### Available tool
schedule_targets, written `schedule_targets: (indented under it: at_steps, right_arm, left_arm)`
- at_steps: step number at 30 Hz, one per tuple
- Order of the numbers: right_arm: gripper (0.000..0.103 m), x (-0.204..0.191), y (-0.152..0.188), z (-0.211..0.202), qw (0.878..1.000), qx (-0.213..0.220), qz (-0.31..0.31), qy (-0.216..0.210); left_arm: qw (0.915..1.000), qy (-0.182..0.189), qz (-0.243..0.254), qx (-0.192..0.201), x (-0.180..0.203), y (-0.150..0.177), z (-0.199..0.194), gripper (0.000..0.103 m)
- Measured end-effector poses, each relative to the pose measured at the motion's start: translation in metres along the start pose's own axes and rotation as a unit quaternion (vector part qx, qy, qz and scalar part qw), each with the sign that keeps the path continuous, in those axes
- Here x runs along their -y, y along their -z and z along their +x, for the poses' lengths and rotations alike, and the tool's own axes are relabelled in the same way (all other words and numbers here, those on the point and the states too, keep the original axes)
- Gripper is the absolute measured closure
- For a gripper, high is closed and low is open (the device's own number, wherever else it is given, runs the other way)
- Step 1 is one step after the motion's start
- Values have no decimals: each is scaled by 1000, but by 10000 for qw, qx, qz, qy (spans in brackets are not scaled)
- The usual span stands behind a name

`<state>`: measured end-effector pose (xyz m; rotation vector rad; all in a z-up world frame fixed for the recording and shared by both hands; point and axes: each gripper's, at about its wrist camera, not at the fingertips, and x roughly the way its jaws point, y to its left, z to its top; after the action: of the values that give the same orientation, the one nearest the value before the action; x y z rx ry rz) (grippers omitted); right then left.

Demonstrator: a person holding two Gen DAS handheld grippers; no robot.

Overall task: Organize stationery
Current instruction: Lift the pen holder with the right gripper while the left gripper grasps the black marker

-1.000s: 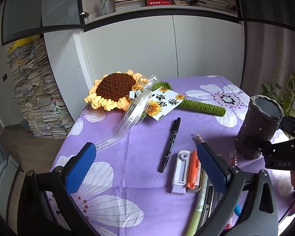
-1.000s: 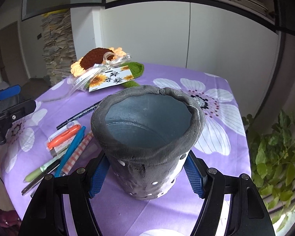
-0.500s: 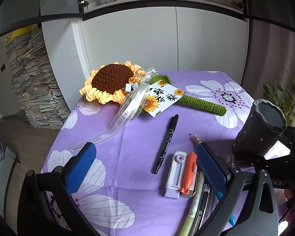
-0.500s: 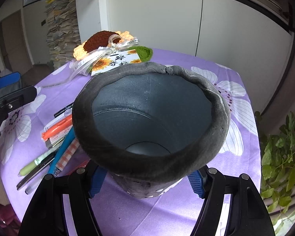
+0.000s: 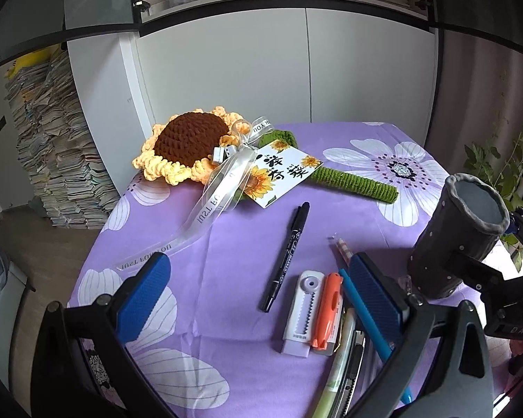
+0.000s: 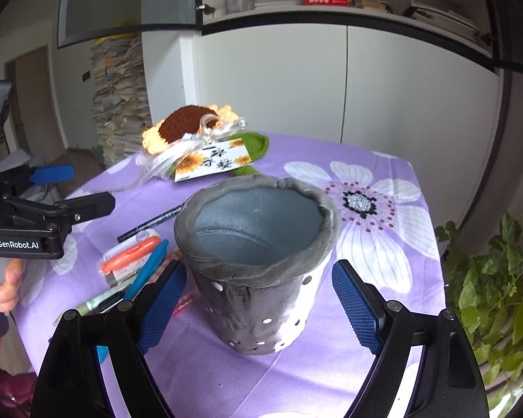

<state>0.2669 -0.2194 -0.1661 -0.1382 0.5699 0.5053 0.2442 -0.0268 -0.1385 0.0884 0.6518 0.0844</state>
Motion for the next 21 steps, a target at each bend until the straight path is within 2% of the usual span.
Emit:
schedule_targets:
  at_steps: [1,2,4,7,10,13,15,18,19,21]
  right_arm:
    - [29,0,0,-2,10000,68,-11,40]
    - [32,-1,0,-5,9999,131,-39,14]
    - [32,-3,-1,-5,9999,129,-99,-15]
    - [32,-6,-1,-5,9997,131,-187,-96]
    - [32,-6,0,-8,9996,127,-201,-125]
    - [32,-5,0,-8,9997,133,-170,-142]
    - [32,-4,0,-9,9997,137,-156,-135]
    - [32,-4,1,-9,9997,137,-143,-132]
    - [32,-4,1,-9,9997,138,-136,-136]
    - [32,-3,1,-9,9997,143,-108,-153]
  left_arm:
    - [10000,-10,15,23,0,-1,0,1]
    - [10000,-33,38,41,1,-2,0,1]
    - [9999,-53,88,31,2,-4,2,1]
    - [9996,123,245,-92,8,-12,11,1]
    - [9972,326,530,-411,20,-21,34,1]
    - [9937,253,727,-817,28,-28,65,3]
    - [9924,281,643,-1012,26,-34,83,7]
    - [9892,452,422,-1331,21,-45,107,21]
    - [9880,476,368,-1422,20,-47,113,29]
    - [9860,493,382,-1543,22,-50,122,33]
